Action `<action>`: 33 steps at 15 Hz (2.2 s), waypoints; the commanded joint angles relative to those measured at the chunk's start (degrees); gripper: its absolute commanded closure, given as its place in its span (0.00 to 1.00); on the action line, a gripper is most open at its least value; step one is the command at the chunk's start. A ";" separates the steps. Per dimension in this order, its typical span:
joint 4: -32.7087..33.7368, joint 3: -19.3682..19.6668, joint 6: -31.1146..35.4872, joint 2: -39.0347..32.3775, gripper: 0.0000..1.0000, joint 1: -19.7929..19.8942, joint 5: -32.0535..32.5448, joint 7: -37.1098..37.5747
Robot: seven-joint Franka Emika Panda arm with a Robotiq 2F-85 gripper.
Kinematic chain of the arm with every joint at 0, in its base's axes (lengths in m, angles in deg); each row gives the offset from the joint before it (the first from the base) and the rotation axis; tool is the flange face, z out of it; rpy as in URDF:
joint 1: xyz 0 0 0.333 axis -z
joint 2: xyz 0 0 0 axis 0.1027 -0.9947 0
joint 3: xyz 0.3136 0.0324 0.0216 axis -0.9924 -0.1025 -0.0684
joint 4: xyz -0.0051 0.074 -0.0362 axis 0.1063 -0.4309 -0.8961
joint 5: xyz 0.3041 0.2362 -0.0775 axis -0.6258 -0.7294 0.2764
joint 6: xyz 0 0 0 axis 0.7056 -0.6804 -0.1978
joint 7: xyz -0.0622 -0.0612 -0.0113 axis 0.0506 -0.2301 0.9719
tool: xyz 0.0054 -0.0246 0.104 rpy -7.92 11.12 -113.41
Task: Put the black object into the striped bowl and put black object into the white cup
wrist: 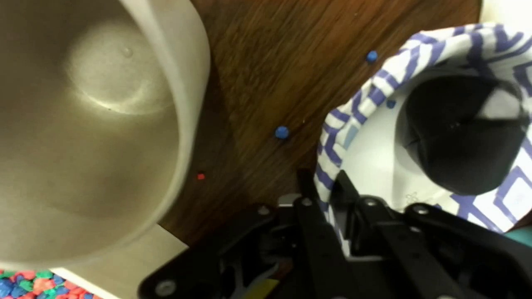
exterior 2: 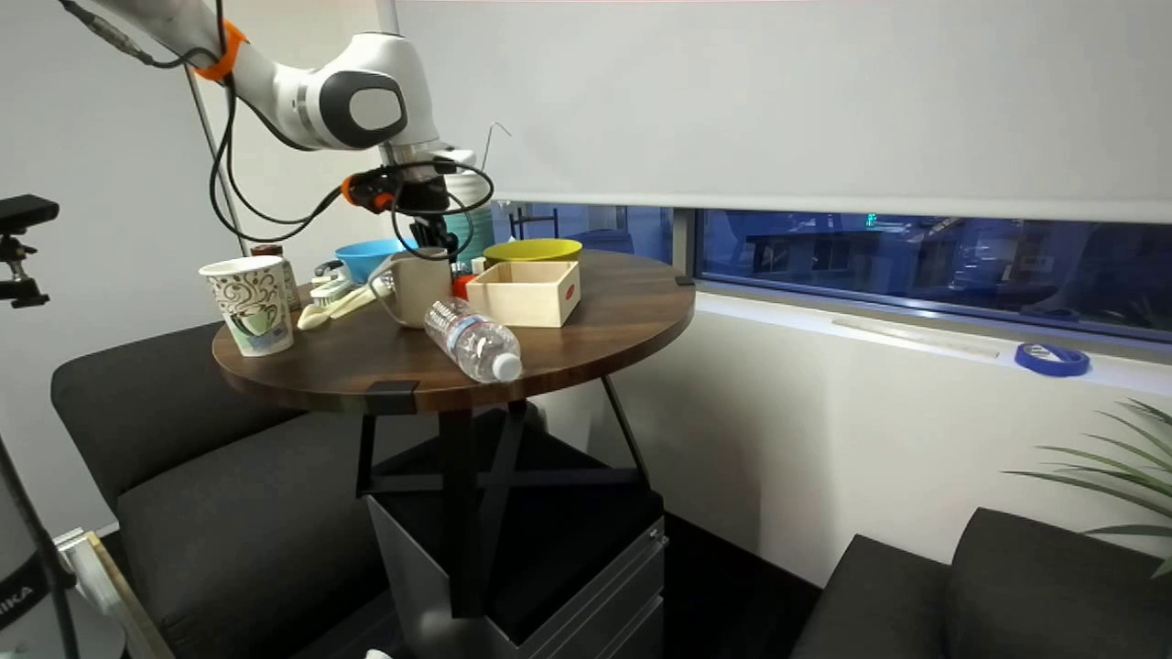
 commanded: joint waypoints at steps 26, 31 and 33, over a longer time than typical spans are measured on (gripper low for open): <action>-1.00 6.57 0.64 10.38 0.99 2.89 -24.89 -18.26; -2.92 7.16 1.47 16.43 0.99 3.92 -21.58 -16.49; -3.78 6.90 2.10 18.86 0.99 4.51 -19.76 -15.88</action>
